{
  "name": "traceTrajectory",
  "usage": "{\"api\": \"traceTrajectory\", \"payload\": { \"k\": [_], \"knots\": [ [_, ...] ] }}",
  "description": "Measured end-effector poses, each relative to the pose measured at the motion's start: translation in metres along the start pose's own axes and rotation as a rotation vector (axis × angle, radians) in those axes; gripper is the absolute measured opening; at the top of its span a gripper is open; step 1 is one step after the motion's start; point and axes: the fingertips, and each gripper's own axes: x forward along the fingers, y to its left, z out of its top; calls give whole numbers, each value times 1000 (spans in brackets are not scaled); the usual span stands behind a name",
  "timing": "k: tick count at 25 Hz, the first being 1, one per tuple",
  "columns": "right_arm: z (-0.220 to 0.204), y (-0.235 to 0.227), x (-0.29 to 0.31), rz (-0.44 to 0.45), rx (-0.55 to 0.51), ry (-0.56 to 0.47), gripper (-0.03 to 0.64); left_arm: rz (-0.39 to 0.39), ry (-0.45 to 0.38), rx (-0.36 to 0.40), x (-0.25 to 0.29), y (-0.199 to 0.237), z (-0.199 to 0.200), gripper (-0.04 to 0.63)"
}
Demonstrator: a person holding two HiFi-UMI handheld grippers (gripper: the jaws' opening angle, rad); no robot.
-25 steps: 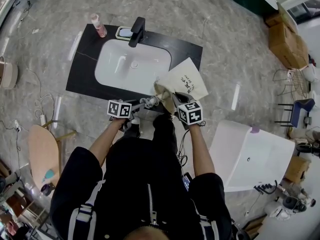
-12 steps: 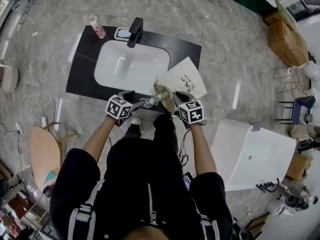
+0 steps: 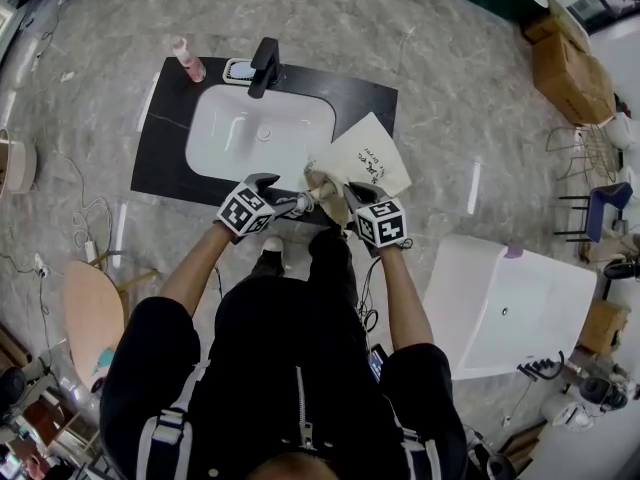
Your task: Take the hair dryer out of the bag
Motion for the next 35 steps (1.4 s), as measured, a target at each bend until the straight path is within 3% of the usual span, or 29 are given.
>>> {"api": "traceTrajectory", "payload": {
  "k": [4, 13, 22, 29, 35],
  "knots": [
    [0, -1, -1, 2, 1, -2, 41, -40, 53, 55, 17, -10, 0, 321],
    [1, -2, -1, 2, 19, -9, 41, -104, 132, 94, 62, -29, -8, 321],
    [1, -6, -6, 6, 36, -18, 41, -112, 252, 178, 100, -33, -23, 321],
    [-1, -5, -5, 19, 52, -27, 41, -117, 311, 189, 119, -32, -28, 319],
    [-2, -8, -4, 18, 67, -31, 41, -122, 373, 143, 128, -34, -34, 301]
  ]
}}
